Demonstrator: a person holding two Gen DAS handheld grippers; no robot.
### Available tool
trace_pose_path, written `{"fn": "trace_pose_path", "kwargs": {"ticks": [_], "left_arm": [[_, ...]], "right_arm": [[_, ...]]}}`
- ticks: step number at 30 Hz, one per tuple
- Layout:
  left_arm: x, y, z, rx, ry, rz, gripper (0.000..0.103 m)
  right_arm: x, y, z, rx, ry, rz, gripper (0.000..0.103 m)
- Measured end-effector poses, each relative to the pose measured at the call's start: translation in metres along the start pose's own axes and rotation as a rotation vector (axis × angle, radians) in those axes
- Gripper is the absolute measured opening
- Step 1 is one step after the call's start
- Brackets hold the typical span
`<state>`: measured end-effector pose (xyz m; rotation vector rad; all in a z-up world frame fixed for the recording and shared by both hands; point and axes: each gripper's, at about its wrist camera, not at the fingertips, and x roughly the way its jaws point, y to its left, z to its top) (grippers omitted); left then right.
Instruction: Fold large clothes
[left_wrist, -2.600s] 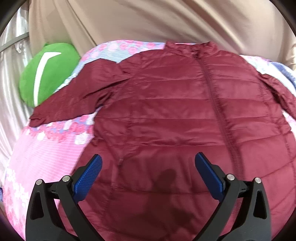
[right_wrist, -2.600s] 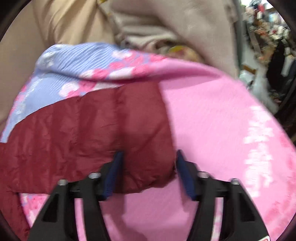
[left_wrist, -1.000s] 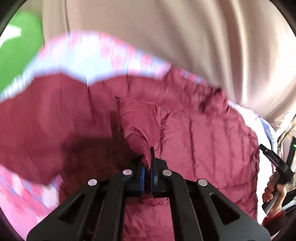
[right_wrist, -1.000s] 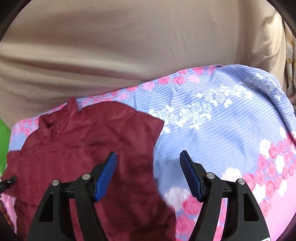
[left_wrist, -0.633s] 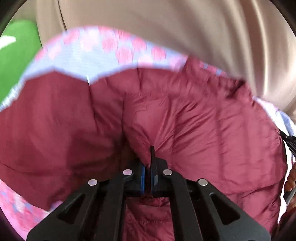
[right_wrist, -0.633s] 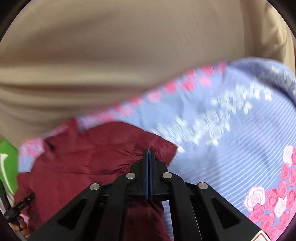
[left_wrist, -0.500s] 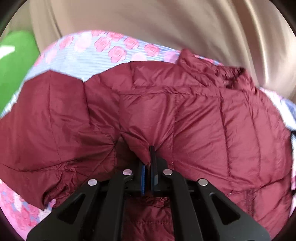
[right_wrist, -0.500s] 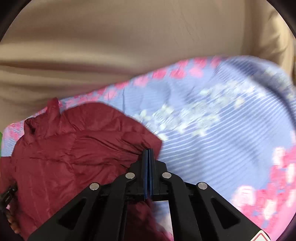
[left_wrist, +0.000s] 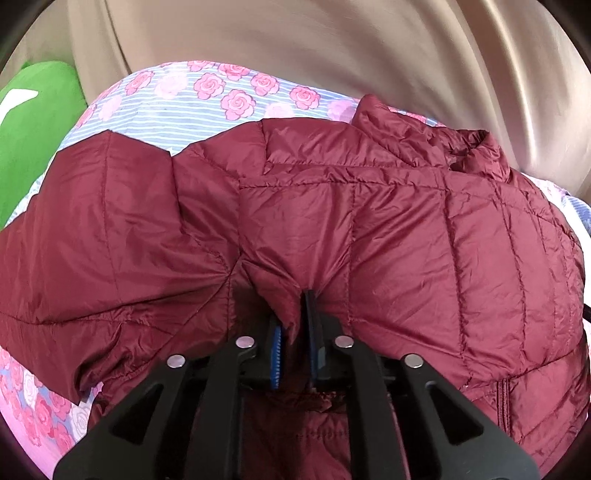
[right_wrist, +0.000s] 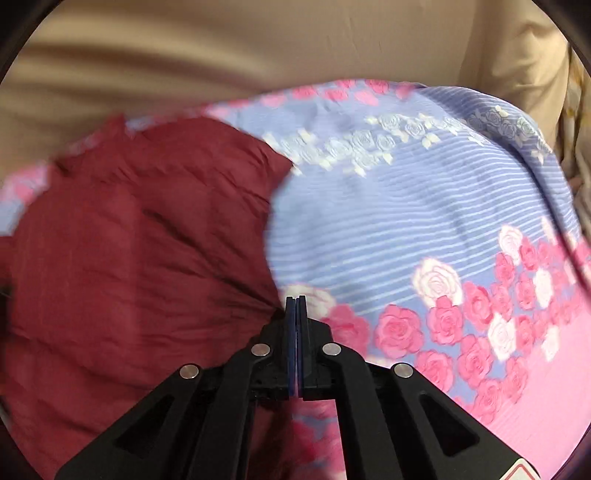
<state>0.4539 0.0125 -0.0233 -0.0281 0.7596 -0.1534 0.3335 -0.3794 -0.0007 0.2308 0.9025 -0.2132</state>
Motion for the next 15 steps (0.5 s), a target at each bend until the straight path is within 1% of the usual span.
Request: {"fn": "trace_pose_path", "kwargs": {"ticks": [1, 2, 4, 5, 6, 8, 10, 11, 13, 15], "left_arm": [[0.000, 0.001, 0.000, -0.005, 0.000, -0.004, 0.013], [0.000, 0.002, 0.000, -0.009, 0.001, -0.008, 0.014], [-0.001, 0.004, -0.001, -0.018, -0.001, -0.017, 0.017], [-0.001, 0.005, -0.001, -0.023, -0.004, -0.026, 0.024], [-0.004, 0.007, -0.002, -0.037, -0.011, -0.018, 0.030], [-0.013, 0.016, -0.005, -0.071, -0.024, -0.007, 0.035], [-0.029, 0.035, -0.012, -0.116, -0.023, -0.028, 0.036], [-0.037, 0.045, -0.016, -0.135, -0.020, -0.026, 0.041], [-0.055, 0.068, -0.025, -0.166, -0.030, -0.010, 0.043], [-0.070, 0.087, -0.027, -0.185, -0.032, 0.028, 0.043]], "right_arm": [[-0.003, 0.002, -0.002, -0.010, -0.011, 0.007, 0.000], [-0.006, 0.009, -0.004, -0.047, -0.018, -0.001, 0.000], [0.008, 0.020, -0.014, -0.114, 0.014, -0.045, 0.000], [0.018, 0.023, -0.021, -0.141, 0.041, -0.079, 0.000], [0.017, 0.028, -0.024, -0.166, 0.010, -0.105, 0.000], [0.010, 0.034, -0.025, -0.169, 0.027, -0.150, 0.000], [-0.002, 0.035, -0.028, -0.158, 0.029, -0.135, 0.000], [-0.014, 0.036, -0.032, -0.153, 0.018, -0.108, 0.000], [-0.030, 0.038, -0.037, -0.145, 0.001, -0.062, 0.000], [-0.040, 0.042, -0.034, -0.122, -0.001, 0.001, 0.004]]}}
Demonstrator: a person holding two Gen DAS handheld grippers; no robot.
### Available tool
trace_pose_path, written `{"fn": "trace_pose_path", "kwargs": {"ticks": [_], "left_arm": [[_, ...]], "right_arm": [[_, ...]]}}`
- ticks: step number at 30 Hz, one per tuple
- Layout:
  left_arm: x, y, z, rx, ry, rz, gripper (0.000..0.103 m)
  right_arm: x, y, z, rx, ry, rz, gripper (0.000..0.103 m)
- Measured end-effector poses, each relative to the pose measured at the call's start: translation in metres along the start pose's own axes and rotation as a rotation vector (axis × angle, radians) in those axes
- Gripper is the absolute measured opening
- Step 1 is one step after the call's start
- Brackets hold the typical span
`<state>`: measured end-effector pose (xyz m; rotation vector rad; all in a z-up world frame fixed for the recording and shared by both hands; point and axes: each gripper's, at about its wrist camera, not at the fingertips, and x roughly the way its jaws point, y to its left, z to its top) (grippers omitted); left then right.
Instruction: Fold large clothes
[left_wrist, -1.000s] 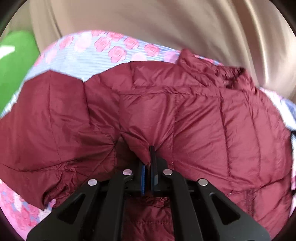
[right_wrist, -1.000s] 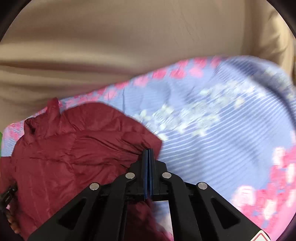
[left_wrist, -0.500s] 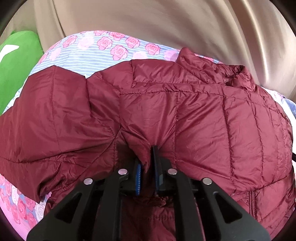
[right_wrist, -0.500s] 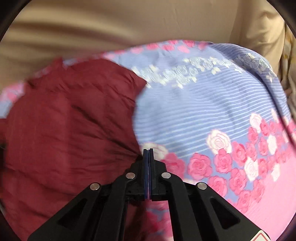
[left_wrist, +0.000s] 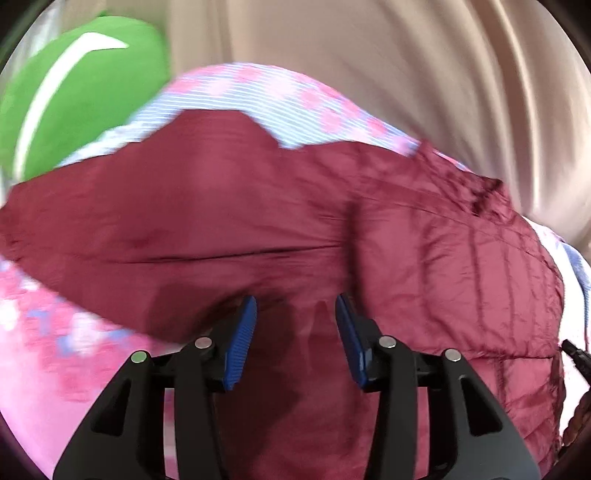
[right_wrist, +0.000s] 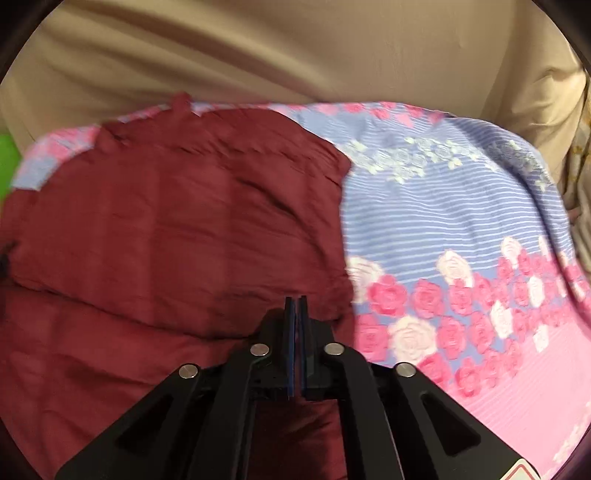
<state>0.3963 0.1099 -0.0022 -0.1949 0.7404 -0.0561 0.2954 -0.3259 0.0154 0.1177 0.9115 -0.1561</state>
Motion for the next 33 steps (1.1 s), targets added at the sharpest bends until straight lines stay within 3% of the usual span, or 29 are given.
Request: {"fn": "trace_pose_path", "kwargs": {"ticks": [2, 4, 6, 9, 11, 12, 13, 16, 19, 22, 24, 28, 33], "left_arm": [[-0.009, 0.009, 0.009, -0.035, 0.005, -0.004, 0.043], [-0.014, 0.004, 0.022, -0.076, -0.001, -0.055, 0.044], [-0.012, -0.019, 0.037, -0.065, -0.009, -0.107, 0.051], [0.017, -0.061, 0.044, 0.004, 0.015, -0.110, 0.057], [0.049, -0.082, 0.038, 0.048, 0.074, -0.074, 0.057], [0.070, -0.089, 0.031, 0.071, 0.104, -0.035, 0.063], [0.076, -0.092, 0.026, 0.086, 0.075, -0.031, 0.067], [0.072, -0.102, 0.025, 0.132, 0.039, -0.003, 0.070], [0.056, -0.087, 0.027, 0.104, 0.024, -0.004, 0.065], [0.016, -0.045, 0.032, 0.039, -0.054, 0.013, 0.076], [-0.011, 0.001, 0.037, -0.025, -0.111, 0.070, 0.092], [-0.045, 0.109, 0.047, -0.200, -0.136, 0.217, 0.096], [-0.050, 0.256, 0.044, -0.533, -0.096, 0.302, 0.095]], "right_arm": [[0.007, 0.000, 0.019, 0.025, 0.000, 0.040, 0.004], [0.016, 0.004, 0.040, 0.042, -0.015, 0.059, 0.005], [0.029, 0.011, 0.065, 0.065, -0.021, 0.076, 0.005], [0.053, 0.014, 0.088, 0.101, -0.031, 0.060, 0.005], [0.076, 0.004, 0.092, 0.122, -0.020, 0.026, 0.003], [0.086, -0.003, 0.091, 0.141, -0.017, 0.014, 0.001], [0.089, -0.009, 0.088, 0.157, -0.030, 0.013, 0.001], [0.087, -0.019, 0.086, 0.199, -0.027, -0.002, 0.001], [0.064, -0.015, 0.080, 0.221, -0.022, 0.036, 0.013], [0.028, 0.005, 0.056, 0.149, -0.041, 0.087, 0.021], [0.009, 0.019, 0.034, 0.101, -0.036, 0.121, 0.028], [-0.016, 0.038, -0.020, 0.032, 0.006, 0.170, 0.036], [-0.034, 0.046, -0.075, 0.022, 0.040, 0.192, 0.041]]}}
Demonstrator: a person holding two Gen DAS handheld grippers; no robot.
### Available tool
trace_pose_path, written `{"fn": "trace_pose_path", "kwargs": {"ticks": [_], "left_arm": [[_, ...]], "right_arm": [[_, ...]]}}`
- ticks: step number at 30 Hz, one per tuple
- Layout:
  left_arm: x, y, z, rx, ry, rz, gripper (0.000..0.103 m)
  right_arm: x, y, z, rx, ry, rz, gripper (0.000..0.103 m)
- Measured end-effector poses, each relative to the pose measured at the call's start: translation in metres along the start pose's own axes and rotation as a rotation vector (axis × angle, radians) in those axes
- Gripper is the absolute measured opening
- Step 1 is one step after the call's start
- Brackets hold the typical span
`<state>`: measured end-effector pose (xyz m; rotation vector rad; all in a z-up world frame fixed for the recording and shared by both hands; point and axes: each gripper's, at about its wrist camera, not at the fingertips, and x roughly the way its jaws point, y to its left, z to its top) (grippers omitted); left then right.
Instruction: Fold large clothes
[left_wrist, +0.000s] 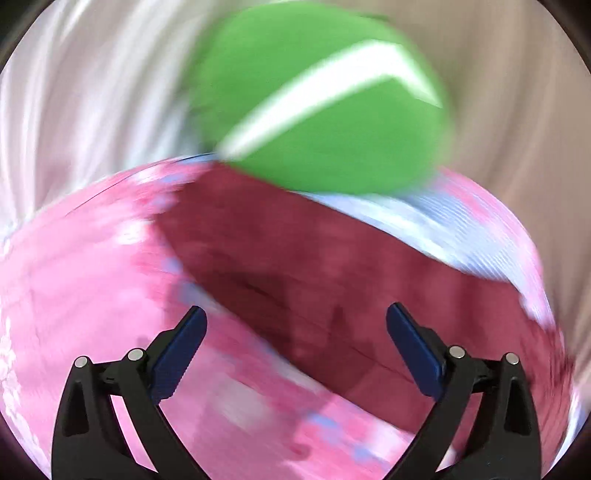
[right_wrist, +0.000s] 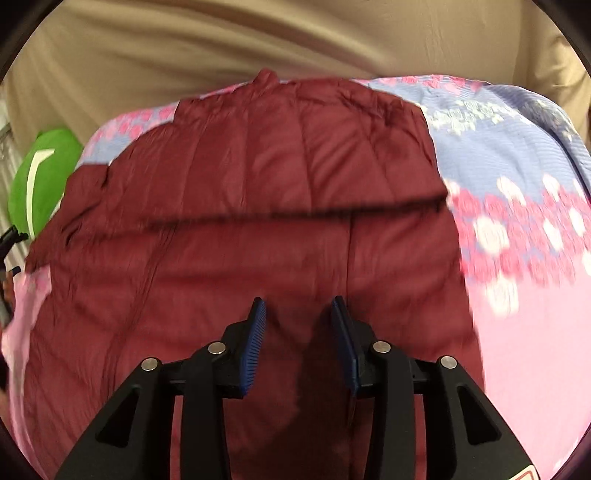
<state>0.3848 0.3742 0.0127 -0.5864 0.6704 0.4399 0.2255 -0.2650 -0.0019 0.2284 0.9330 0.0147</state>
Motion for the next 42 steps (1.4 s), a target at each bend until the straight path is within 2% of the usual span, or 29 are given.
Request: {"fn": "trace_pose_path", "kwargs": {"ticks": [2, 4, 7, 8, 9, 10, 11, 12, 13, 17, 20, 23, 25, 27, 29, 31, 32, 35, 38, 41, 42], "left_arm": [[0.015, 0.034, 0.015, -0.083, 0.011, 0.035, 0.095], [0.030, 0.062, 0.026, -0.155, 0.030, 0.028, 0.093], [0.045, 0.085, 0.031, -0.249, 0.044, -0.037, 0.088], [0.046, 0.086, 0.032, -0.258, 0.035, -0.046, 0.081], [0.046, 0.086, 0.033, -0.251, 0.021, -0.049, 0.059], [0.049, 0.084, 0.035, -0.237, 0.038, -0.078, 0.048], [0.053, 0.084, 0.037, -0.230, 0.066, -0.100, 0.022], [0.054, 0.081, 0.038, -0.231, 0.084, -0.119, 0.008], [0.049, 0.076, 0.038, -0.225, 0.078, -0.129, 0.007], [-0.006, 0.026, 0.045, -0.073, -0.040, -0.170, 0.003], [-0.079, -0.040, 0.042, 0.101, -0.143, -0.293, 0.003], [-0.158, -0.129, 0.020, 0.309, -0.246, -0.449, 0.003], [-0.207, -0.189, -0.009, 0.438, -0.281, -0.567, 0.003], [-0.241, -0.247, -0.051, 0.546, -0.272, -0.674, 0.004], [-0.259, -0.293, -0.093, 0.633, -0.237, -0.743, 0.004], [-0.261, -0.346, -0.152, 0.732, -0.147, -0.791, 0.004], [-0.258, -0.361, -0.174, 0.760, -0.112, -0.794, 0.005], [-0.224, -0.413, -0.268, 0.864, 0.077, -0.763, 0.007], [-0.168, -0.434, -0.337, 0.896, 0.218, -0.670, 0.011], [-0.128, -0.430, -0.367, 0.889, 0.292, -0.602, 0.026], [-0.121, -0.423, -0.368, 0.868, 0.303, -0.602, 0.027]], "right_arm": [[-0.006, 0.005, -0.015, -0.018, -0.017, -0.003, 0.045], [-0.009, 0.008, -0.024, -0.039, -0.029, -0.010, 0.048], [-0.008, 0.010, -0.029, -0.051, -0.038, -0.029, 0.050], [-0.007, 0.010, -0.027, -0.056, -0.039, -0.032, 0.051], [-0.004, 0.011, -0.027, -0.061, -0.038, -0.035, 0.052], [-0.004, 0.011, -0.027, -0.062, -0.037, -0.037, 0.053], [-0.004, 0.011, -0.027, -0.061, -0.038, -0.038, 0.054], [-0.003, 0.011, -0.027, -0.061, -0.037, -0.037, 0.054], [-0.003, 0.011, -0.027, -0.060, -0.037, -0.036, 0.055], [-0.003, 0.010, -0.028, -0.054, -0.039, -0.038, 0.055], [-0.003, 0.011, -0.028, -0.051, -0.042, -0.041, 0.056], [-0.003, 0.011, -0.027, -0.047, -0.044, -0.043, 0.056], [-0.004, 0.010, -0.027, -0.040, -0.049, -0.040, 0.057], [-0.005, 0.009, -0.028, -0.031, -0.055, -0.034, 0.057], [-0.007, 0.007, -0.028, -0.021, -0.061, -0.027, 0.057], [-0.008, 0.005, -0.028, -0.010, -0.069, -0.017, 0.057], [-0.009, 0.004, -0.028, -0.005, -0.072, -0.013, 0.058], [-0.012, 0.002, -0.028, 0.010, -0.080, 0.005, 0.062], [-0.015, -0.002, -0.027, 0.032, -0.092, 0.024, 0.066], [-0.015, -0.007, -0.025, 0.060, -0.092, 0.049, 0.069], [-0.015, -0.009, -0.025, 0.069, -0.093, 0.056, 0.070]]}}
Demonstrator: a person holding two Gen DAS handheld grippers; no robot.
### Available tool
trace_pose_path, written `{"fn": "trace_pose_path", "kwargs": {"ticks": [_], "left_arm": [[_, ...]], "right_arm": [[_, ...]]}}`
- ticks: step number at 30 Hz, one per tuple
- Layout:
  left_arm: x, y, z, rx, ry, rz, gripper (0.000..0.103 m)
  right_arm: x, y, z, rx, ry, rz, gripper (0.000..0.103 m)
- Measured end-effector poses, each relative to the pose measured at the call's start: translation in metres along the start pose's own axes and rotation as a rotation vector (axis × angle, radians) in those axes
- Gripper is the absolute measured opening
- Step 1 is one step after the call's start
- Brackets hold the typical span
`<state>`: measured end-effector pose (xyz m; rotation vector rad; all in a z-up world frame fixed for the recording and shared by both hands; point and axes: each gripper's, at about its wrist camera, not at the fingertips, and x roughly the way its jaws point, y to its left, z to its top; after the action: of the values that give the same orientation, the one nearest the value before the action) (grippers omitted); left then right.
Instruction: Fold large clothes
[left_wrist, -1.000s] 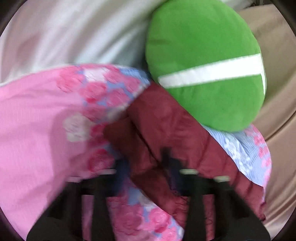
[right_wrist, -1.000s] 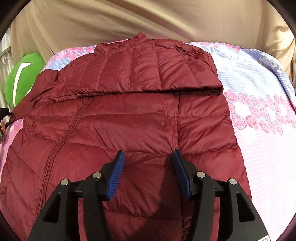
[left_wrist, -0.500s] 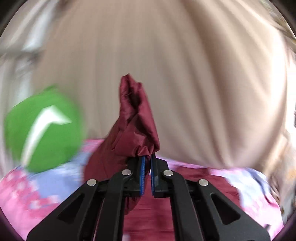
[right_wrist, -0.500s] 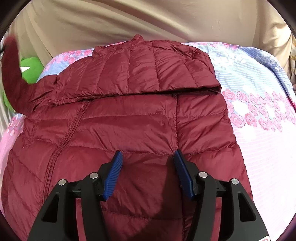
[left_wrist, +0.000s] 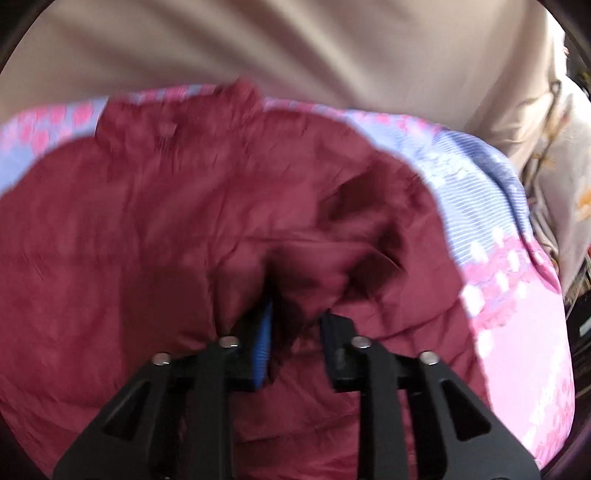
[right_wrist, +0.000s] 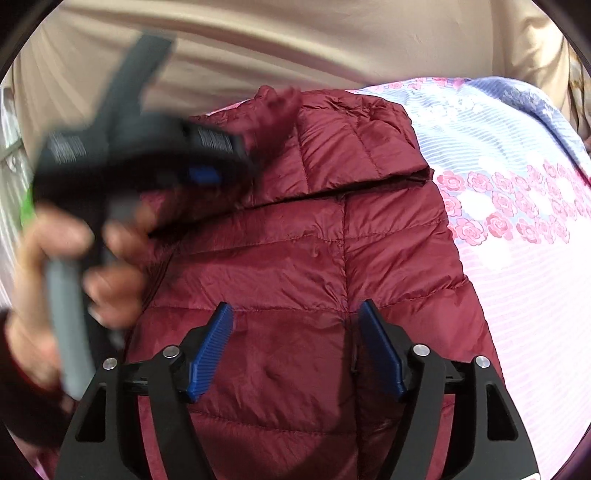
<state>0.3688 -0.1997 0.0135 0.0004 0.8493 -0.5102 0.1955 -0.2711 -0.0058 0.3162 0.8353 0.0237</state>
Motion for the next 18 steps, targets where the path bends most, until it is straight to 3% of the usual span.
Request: {"fn": "trace_pose_path", "kwargs": {"ticks": [1, 2, 3, 5, 7, 9, 11, 14, 18], "left_arm": [[-0.005, 0.008, -0.002, -0.019, -0.005, -0.020, 0.033], [-0.014, 0.012, -0.004, -0.039, -0.013, -0.045, 0.045], [-0.029, 0.020, -0.005, -0.061, -0.038, -0.079, 0.064], [-0.066, 0.043, -0.008, -0.089, -0.104, -0.084, 0.090], [-0.105, 0.069, -0.012, -0.112, -0.207, -0.048, 0.094], [-0.132, 0.101, -0.016, -0.125, -0.244, -0.004, 0.096], [-0.142, 0.133, -0.023, -0.169, -0.233, 0.054, 0.096], [-0.136, 0.193, -0.037, -0.318, -0.172, 0.093, 0.096], [-0.127, 0.260, -0.067, -0.600, -0.116, 0.033, 0.095]], "right_arm": [[-0.001, -0.002, 0.001, 0.011, -0.001, 0.007, 0.071], [-0.001, -0.004, 0.001, 0.022, -0.004, 0.013, 0.072], [-0.003, -0.007, 0.002, 0.039, -0.008, 0.015, 0.072], [-0.007, -0.014, 0.004, 0.075, -0.014, 0.009, 0.073], [-0.011, -0.020, 0.010, 0.107, 0.003, 0.021, 0.073], [-0.018, -0.022, 0.022, 0.117, 0.005, 0.042, 0.075], [-0.021, -0.022, 0.037, 0.119, 0.004, 0.067, 0.078], [-0.012, -0.021, 0.068, 0.114, 0.024, 0.105, 0.083], [0.023, -0.023, 0.090, 0.137, 0.085, 0.068, 0.083]]}}
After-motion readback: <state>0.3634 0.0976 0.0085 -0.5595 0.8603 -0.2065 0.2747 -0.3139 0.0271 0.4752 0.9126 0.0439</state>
